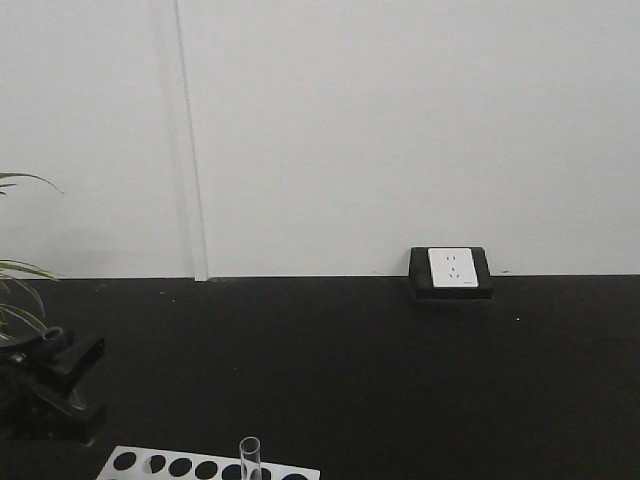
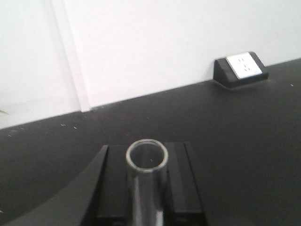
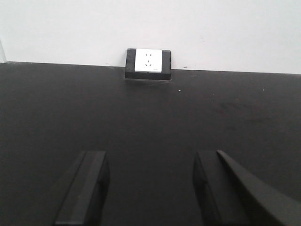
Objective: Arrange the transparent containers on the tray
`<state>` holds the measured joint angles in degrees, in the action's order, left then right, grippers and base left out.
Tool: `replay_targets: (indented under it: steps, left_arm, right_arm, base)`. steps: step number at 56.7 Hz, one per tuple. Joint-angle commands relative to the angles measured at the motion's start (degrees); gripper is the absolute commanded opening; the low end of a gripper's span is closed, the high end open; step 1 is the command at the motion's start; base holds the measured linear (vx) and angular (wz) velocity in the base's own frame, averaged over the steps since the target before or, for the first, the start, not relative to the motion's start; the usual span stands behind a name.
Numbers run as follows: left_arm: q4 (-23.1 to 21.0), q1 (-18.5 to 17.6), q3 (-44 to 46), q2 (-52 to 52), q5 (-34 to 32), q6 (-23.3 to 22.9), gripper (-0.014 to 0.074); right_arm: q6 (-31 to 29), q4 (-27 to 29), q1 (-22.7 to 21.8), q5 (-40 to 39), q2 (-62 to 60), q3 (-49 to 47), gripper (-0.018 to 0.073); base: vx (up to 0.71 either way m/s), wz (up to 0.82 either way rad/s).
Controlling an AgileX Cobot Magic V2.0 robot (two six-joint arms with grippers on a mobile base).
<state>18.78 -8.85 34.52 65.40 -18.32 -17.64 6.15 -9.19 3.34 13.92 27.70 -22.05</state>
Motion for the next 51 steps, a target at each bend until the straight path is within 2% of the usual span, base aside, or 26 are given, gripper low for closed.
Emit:
replay_targets:
  steps: [1, 8, 12, 20, 27, 36, 47, 51]
  left_arm:
    - [-0.82, -0.34, 2.65, -4.91, -0.56, -0.38, 0.0146]
    - [-0.82, -0.34, 2.65, -10.47, 5.13, -0.38, 0.0146]
    - [-0.82, -0.34, 2.65, -13.58, 9.7, -0.33, 0.0146]
    - [-0.82, -0.34, 2.65, -19.74, 16.06, -0.33, 0.0146]
    - [-0.82, -0.34, 2.6, -23.11, 20.98, -0.33, 0.0146]
    - [-0.82, -0.34, 2.24, -24.94, 23.91, -0.33, 0.0146]
    - [-0.82, -0.34, 2.24, -25.0, 23.95, -0.21, 0.0146]
    - [-0.82, -0.34, 2.24, -25.0, 23.95, -0.21, 0.0146]
  right_arm:
    - [-0.4, -0.38, -0.02, -5.18, 0.57, -1.87, 0.047]
    - [-0.35, -0.02, -0.02, -5.46, 0.57, -1.87, 0.047]
    - [-0.19, 2.09, 0.26, -6.19, 0.57, -1.87, 0.047]
    - [-1.78, 4.69, 3.39, -8.05, 2.65, -1.87, 0.047]
    - [-2.14, 4.69, 10.18, -11.71, 7.63, -1.87, 0.047]
    - [-2.14, 3.96, 21.61, -20.0, 17.52, -1.87, 0.047]
    - [-2.14, 3.96, 32.7, -36.38, 32.56, -1.87, 0.047]
    - [-2.14, 3.96, 34.95, -42.49, 37.26, -1.87, 0.047]
  base:
    - [0.0, 0.0]
    - [0.0, 0.0]
    - [0.0, 0.0]
    - [0.0, 0.0]
    - [0.0, 0.0]
    - [0.0, 0.0]
    - [0.0, 0.0]
    - [0.0, 0.0]
